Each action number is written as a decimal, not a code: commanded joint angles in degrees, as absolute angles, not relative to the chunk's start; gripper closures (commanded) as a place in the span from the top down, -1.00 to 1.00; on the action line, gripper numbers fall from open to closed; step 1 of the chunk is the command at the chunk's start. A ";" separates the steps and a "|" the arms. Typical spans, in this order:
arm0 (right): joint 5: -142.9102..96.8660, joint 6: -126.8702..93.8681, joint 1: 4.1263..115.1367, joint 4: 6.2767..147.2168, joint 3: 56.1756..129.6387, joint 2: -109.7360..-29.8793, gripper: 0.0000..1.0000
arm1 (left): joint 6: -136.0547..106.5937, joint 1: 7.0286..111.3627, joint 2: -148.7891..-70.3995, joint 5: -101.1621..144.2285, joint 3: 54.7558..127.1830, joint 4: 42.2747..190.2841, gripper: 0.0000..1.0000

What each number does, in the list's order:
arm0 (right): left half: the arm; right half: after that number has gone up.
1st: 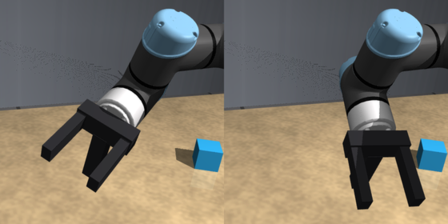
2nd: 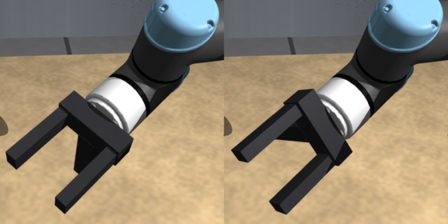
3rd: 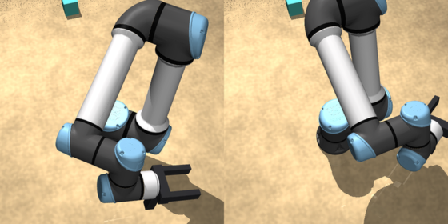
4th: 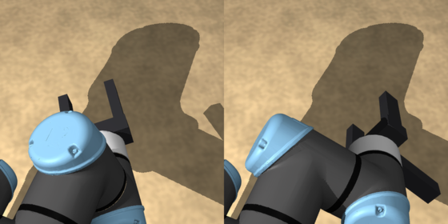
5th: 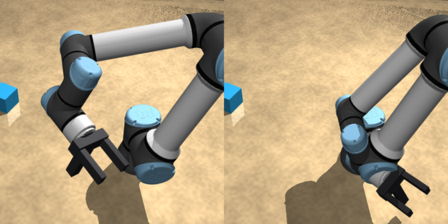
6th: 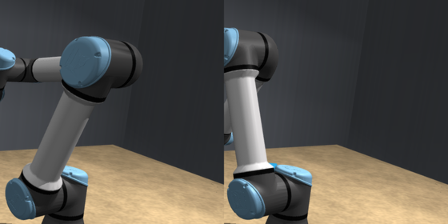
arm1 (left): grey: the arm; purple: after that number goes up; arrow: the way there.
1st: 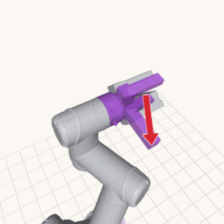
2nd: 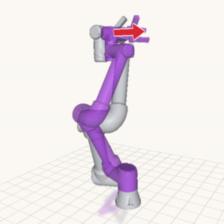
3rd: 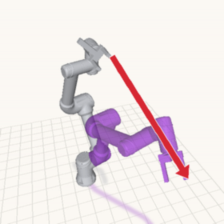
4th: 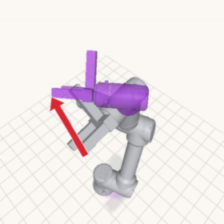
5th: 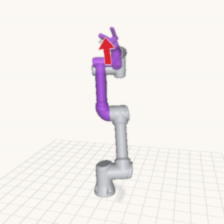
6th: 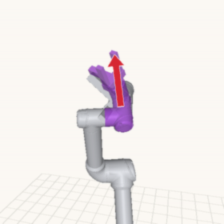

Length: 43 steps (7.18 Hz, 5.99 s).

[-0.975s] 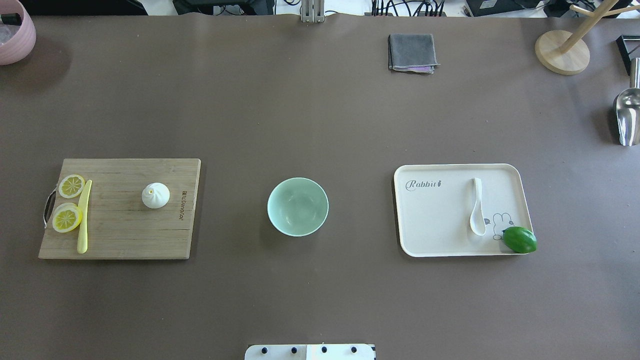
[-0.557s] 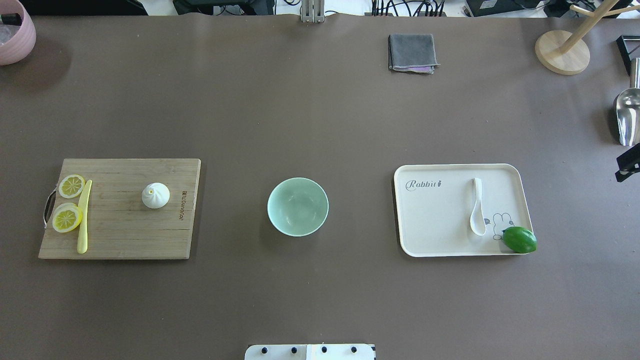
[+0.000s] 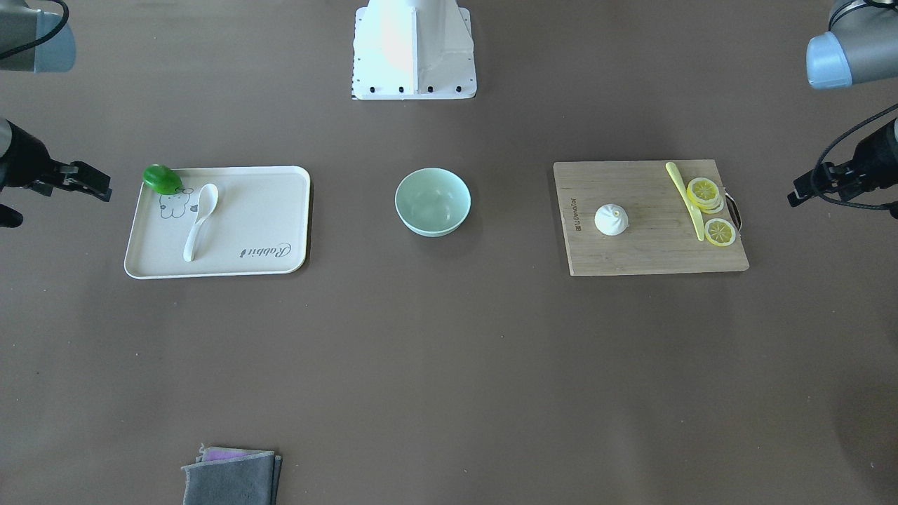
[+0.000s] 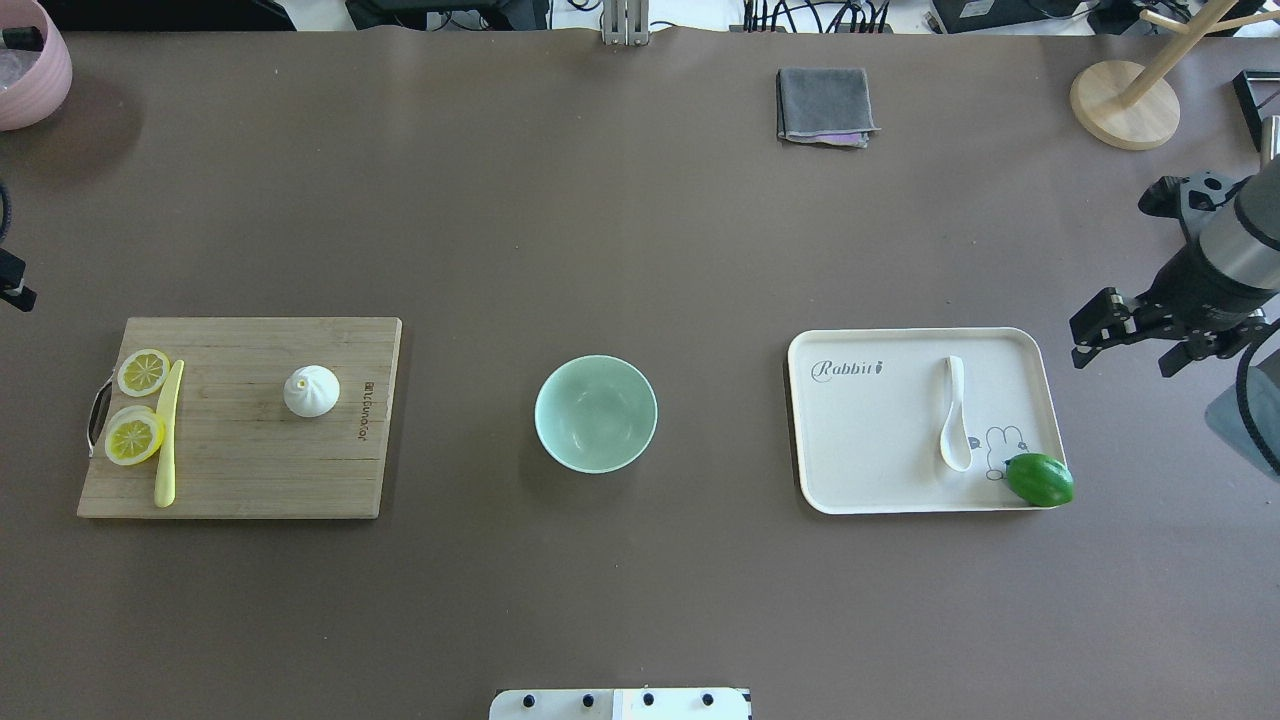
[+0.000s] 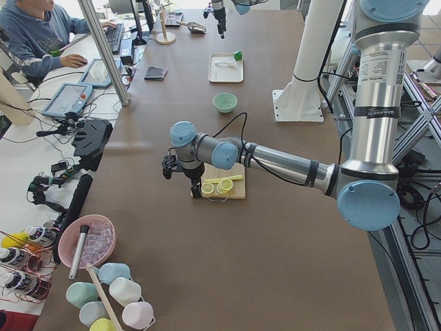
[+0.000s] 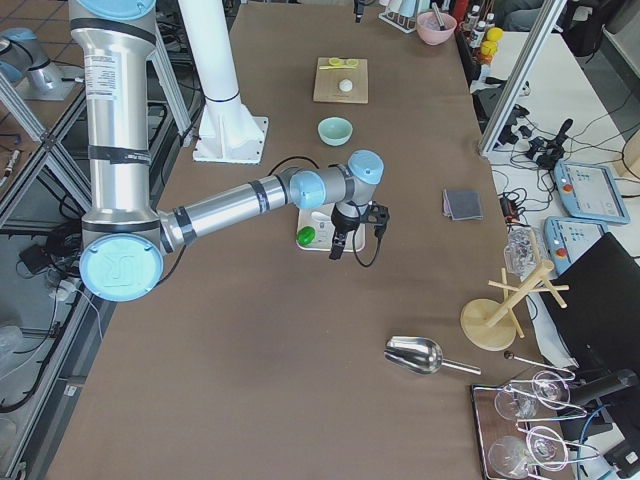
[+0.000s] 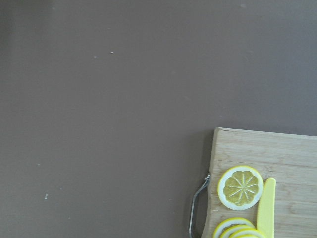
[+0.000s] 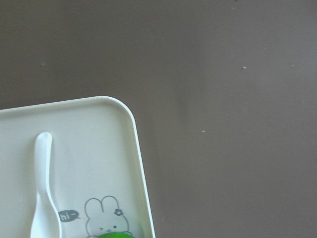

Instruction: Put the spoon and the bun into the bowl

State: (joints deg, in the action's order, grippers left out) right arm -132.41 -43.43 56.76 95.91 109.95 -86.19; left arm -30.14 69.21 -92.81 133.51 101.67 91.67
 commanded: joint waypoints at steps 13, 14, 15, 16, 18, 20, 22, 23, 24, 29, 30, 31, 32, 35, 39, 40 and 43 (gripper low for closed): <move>-126.74 -64.07 44.21 74.36 97.73 -81.03 -0.89 | -32.17 63.37 -96.68 129.64 101.25 91.41 0.96; -126.91 -64.33 44.12 74.53 97.91 -80.60 -1.00 | -32.17 63.37 -96.42 129.64 101.60 91.41 0.96; -127.00 -64.42 44.30 74.79 98.52 -80.60 -1.00 | -32.17 63.37 -96.42 129.64 101.25 91.41 0.96; -127.00 -67.30 44.12 74.97 99.66 -80.42 -1.00 | -32.08 63.37 -96.24 129.64 101.16 91.41 0.96; -126.74 -78.61 44.03 74.97 100.98 -77.27 -1.00 | -32.25 63.46 -96.15 129.64 102.04 91.32 0.96; -126.04 -90.99 42.38 75.06 102.13 -73.59 -1.00 | -32.17 63.63 -95.89 129.73 102.65 91.23 0.96; -118.85 -104.18 37.55 75.76 101.78 -69.02 -1.00 | -32.17 63.81 -95.89 129.90 103.18 90.88 0.96; -118.13 -107.98 36.31 79.59 101.78 -64.82 -1.00 | -32.17 63.81 -95.80 129.99 103.18 90.88 0.96; -115.25 -110.71 33.95 83.98 101.43 -60.34 -1.00 | -32.25 63.81 -95.80 130.08 103.10 90.79 0.96; -105.74 -124.01 28.66 84.99 96.44 -48.98 -1.00 | -32.08 63.54 -95.80 130.08 101.25 90.88 0.96; -104.78 -124.10 28.65 84.99 95.72 -48.43 -1.00 | -32.17 63.54 -95.80 130.25 101.42 90.88 0.96; -102.68 -126.97 27.52 84.90 95.10 -48.08 -1.00 | -32.17 63.54 -95.80 130.25 101.43 90.88 0.96; -101.96 -127.35 26.81 85.08 95.10 -48.16 0.30 | -32.25 63.46 -95.89 130.25 101.34 90.88 0.96; -106.93 -122.11 28.55 87.80 102.18 -52.18 1.00 | -52.66 56.45 -96.77 130.43 100.64 97.87 0.96; -115.74 -111.30 36.20 90.34 105.03 -55.55 1.00 | -74.75 43.98 -104.14 127.90 102.20 102.04 0.96; -116.27 -108.75 36.65 90.35 105.99 -57.55 1.00 | -74.88 41.42 -104.15 125.36 103.17 101.95 0.93; -115.93 -104.86 37.00 90.35 108.37 -61.43 1.00 | -69.21 41.04 -103.80 125.16 103.71 101.61 0.84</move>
State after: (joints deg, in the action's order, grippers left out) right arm -116.06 -105.90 36.84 90.33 107.95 -60.46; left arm -72.39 41.22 -103.98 125.36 103.46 101.87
